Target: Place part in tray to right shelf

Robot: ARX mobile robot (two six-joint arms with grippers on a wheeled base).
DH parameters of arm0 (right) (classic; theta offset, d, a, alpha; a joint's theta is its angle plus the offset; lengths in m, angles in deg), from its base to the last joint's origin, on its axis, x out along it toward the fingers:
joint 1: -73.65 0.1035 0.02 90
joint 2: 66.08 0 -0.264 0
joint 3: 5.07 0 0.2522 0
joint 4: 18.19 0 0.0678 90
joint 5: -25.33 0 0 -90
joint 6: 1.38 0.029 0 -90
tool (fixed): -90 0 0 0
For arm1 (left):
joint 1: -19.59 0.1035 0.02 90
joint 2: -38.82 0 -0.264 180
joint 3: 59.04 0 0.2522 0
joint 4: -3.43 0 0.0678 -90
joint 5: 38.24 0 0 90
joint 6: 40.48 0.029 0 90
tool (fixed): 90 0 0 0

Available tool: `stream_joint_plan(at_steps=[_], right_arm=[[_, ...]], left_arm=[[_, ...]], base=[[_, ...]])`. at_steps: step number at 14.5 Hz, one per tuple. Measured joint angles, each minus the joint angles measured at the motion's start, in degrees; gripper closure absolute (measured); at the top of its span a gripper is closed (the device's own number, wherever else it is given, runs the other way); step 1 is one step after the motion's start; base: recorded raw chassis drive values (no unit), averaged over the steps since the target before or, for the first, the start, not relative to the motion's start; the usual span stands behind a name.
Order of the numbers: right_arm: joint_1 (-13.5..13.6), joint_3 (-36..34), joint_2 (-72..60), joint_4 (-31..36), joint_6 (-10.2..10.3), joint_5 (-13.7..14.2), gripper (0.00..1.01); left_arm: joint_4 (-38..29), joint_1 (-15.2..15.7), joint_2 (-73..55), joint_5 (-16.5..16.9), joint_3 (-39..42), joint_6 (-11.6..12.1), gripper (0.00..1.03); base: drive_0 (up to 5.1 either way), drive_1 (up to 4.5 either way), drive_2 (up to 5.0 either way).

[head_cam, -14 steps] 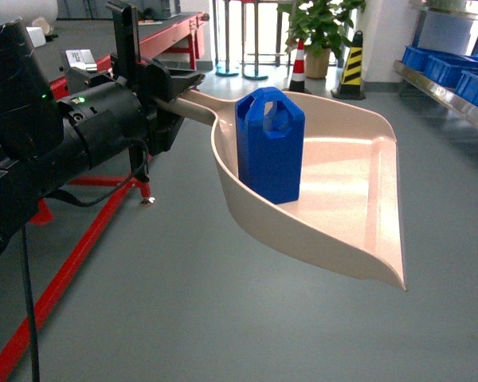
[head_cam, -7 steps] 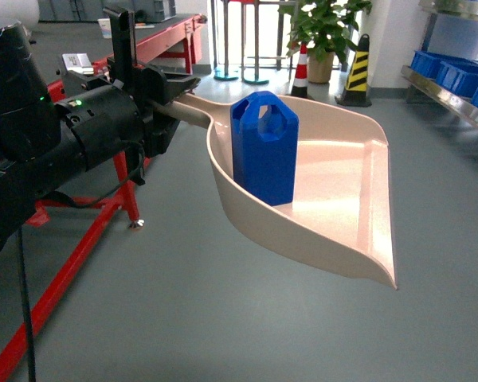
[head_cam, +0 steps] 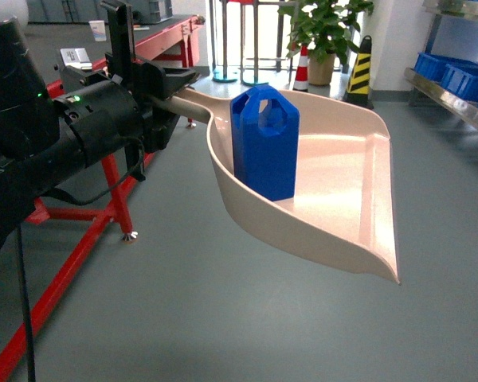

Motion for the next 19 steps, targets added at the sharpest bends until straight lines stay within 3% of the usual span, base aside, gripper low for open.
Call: stream_joint_plan(at_steps=[19], right_arm=[[0.0, 0.0, 0.0, -0.1, 0.0, 0.0, 0.03]], left_arm=[[0.4, 0.0, 0.0, 0.1, 0.0, 0.0, 0.9]], base=[[0.0, 4.35, -4.3]])
